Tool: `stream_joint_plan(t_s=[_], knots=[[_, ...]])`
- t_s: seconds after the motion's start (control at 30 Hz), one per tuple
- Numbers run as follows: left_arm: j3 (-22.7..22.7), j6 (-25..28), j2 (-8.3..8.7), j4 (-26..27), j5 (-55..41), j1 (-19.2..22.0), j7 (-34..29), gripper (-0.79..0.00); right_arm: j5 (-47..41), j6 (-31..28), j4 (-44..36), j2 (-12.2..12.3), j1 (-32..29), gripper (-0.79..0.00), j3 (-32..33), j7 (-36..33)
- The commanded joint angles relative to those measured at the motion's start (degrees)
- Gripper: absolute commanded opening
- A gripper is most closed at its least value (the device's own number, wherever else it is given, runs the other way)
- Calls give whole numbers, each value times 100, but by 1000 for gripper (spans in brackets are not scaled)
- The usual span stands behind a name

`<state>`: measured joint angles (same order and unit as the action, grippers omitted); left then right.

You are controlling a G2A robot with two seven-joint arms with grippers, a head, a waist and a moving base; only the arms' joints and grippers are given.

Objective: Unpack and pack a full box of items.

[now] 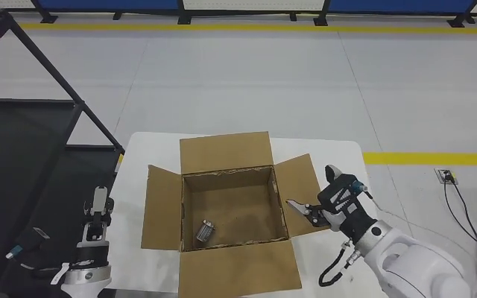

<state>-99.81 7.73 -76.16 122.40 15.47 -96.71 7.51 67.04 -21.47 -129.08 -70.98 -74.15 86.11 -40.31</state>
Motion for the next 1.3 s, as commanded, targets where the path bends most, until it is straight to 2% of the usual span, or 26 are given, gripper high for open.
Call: stream_joint_plan(t_s=[0.0, 0.37, 0.43, 0.53, 0.67, 0.8, 0.9, 1.03, 1.13, 1.17, 1.27], knots=[[0, 0, 0, 0, 0, 0, 0, 0, 3, 1, -1, 0, 0, 0, -3, 0], [0, 0, 0, 0, 0, 0, 0, 0, 21, -37, -15, 2, 14, 0, -21, 25], [0, 0, 0, 0, 0, 0, 0, 0, 188, -350, 91, 13, 261, 0, -308, -24], [0, 0, 0, 0, 0, 0, 0, 0, 86, -448, 595, -32, 1163, 0, -1030, -588], [0, 0, 0, 0, 0, 0, 0, 0, -235, -216, 1689, -212, 2707, 0, -2202, -1341], [0, 0, 0, 0, 0, 0, 0, 0, -792, -15, 3188, -513, 4138, 0, -3309, -1634], [0, 0, 0, 0, 0, 0, 0, 0, -1297, 144, 4412, -807, 4961, 0, -4055, -1645], [0, 0, 0, 0, 0, 0, 0, 0, -1786, 309, 5927, -1227, 5574, 0, -4890, -1492], [0, 0, 0, 0, 0, 0, 0, 0, -2653, -422, 6806, -1497, 5853, 0, -5250, -1677], [0, 0, 0, 0, 0, 0, 0, 0, -2849, -625, 7070, -1550, 5960, 0, -5287, -1779], [0, 0, 0, 0, 0, 0, 0, 0, -2877, -672, 7139, -1566, 5998, 0, -5315, -1865]])
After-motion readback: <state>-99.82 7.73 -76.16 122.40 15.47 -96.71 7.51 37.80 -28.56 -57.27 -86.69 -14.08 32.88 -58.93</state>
